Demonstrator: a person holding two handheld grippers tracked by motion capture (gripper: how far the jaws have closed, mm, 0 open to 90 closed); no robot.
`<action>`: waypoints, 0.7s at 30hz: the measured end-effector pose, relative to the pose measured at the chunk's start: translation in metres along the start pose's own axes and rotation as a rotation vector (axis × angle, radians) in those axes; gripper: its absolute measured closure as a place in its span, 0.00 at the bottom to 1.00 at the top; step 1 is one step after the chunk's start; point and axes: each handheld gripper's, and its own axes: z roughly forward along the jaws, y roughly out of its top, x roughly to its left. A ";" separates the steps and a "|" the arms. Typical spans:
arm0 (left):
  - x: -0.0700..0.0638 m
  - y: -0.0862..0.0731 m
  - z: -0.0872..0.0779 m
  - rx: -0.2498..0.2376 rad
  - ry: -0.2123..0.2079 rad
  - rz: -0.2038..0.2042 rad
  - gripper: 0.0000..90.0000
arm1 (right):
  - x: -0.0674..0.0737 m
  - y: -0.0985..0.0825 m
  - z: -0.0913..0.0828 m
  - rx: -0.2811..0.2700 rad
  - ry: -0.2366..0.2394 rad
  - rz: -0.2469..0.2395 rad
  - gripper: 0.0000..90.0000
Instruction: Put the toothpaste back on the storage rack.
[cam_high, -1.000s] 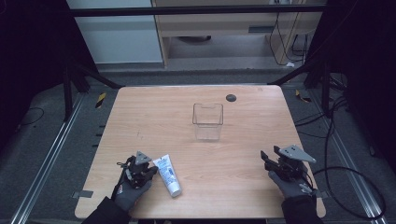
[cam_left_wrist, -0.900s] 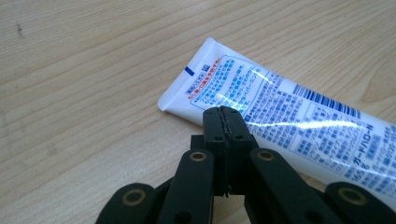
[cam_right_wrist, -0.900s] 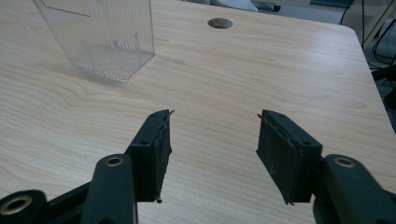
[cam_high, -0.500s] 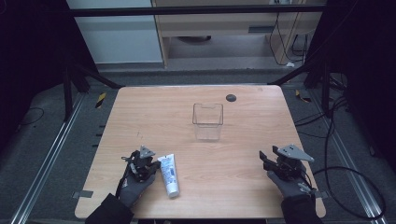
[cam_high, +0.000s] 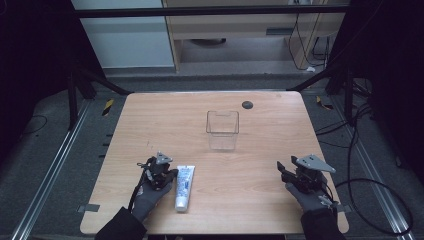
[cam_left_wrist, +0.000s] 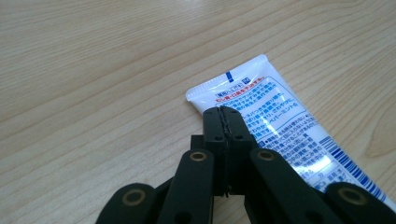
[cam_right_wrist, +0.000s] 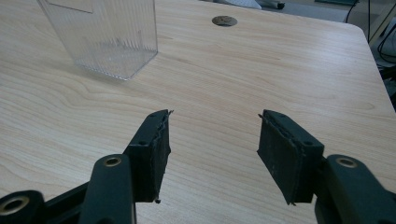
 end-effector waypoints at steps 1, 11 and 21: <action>-0.001 0.001 0.001 0.001 -0.002 0.002 1.00 | 0.000 0.000 0.000 0.002 0.001 0.001 0.48; -0.005 0.007 0.004 0.008 -0.023 0.014 0.99 | 0.000 0.000 0.001 0.005 0.006 0.003 0.48; -0.011 0.010 0.006 0.006 -0.040 0.034 0.99 | 0.001 0.000 0.002 0.007 0.008 0.000 0.47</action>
